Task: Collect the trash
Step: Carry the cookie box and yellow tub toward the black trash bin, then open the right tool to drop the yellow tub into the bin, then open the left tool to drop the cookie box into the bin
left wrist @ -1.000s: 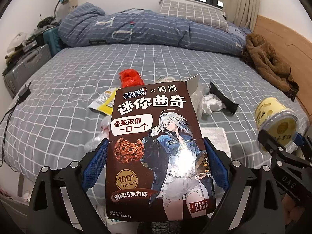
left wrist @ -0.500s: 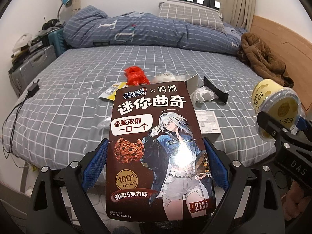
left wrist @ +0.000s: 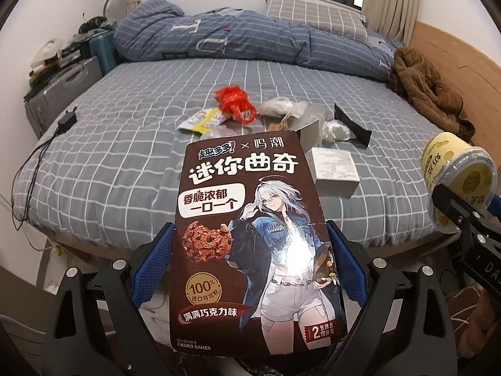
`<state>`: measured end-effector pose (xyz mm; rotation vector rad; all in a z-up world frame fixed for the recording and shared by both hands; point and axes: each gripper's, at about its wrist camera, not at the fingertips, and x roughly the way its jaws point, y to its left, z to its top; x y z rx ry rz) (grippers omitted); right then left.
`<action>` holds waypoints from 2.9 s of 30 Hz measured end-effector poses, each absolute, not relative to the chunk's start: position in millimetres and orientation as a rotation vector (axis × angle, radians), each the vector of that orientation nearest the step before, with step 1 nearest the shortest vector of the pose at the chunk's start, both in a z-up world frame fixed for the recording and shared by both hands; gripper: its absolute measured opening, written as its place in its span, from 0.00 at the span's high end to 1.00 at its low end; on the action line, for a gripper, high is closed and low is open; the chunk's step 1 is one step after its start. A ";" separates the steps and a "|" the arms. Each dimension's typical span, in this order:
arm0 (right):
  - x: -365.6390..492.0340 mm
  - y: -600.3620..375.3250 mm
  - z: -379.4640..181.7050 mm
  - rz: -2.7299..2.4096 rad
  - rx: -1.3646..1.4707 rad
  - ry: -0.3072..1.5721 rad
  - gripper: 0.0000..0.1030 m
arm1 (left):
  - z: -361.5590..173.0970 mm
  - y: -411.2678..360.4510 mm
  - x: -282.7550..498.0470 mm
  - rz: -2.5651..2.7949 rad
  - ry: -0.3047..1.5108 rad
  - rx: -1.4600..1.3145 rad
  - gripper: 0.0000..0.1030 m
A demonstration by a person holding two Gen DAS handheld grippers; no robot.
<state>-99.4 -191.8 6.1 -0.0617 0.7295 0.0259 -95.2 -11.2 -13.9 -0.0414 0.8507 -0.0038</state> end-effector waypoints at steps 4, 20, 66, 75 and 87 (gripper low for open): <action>-108.1 -189.2 -1.8 0.024 -0.068 0.749 0.18 | -21.8 -11.7 -101.5 -0.001 0.866 -0.028 0.12; -133.8 -182.2 -43.6 0.023 -0.053 0.850 0.18 | -50.6 -11.5 -124.4 0.003 0.931 -0.029 0.12; -128.4 -162.6 -204.3 0.106 -0.108 1.166 0.07 | -204.4 29.2 -137.0 0.106 1.237 -0.030 0.12; -125.9 -187.0 -209.2 0.038 -0.094 1.191 0.07 | -216.9 10.5 -131.3 0.066 1.263 -0.004 0.12; -134.8 -236.7 -207.9 -0.089 -0.046 1.195 0.07 | -224.7 -40.8 -127.6 -0.031 1.291 0.044 0.12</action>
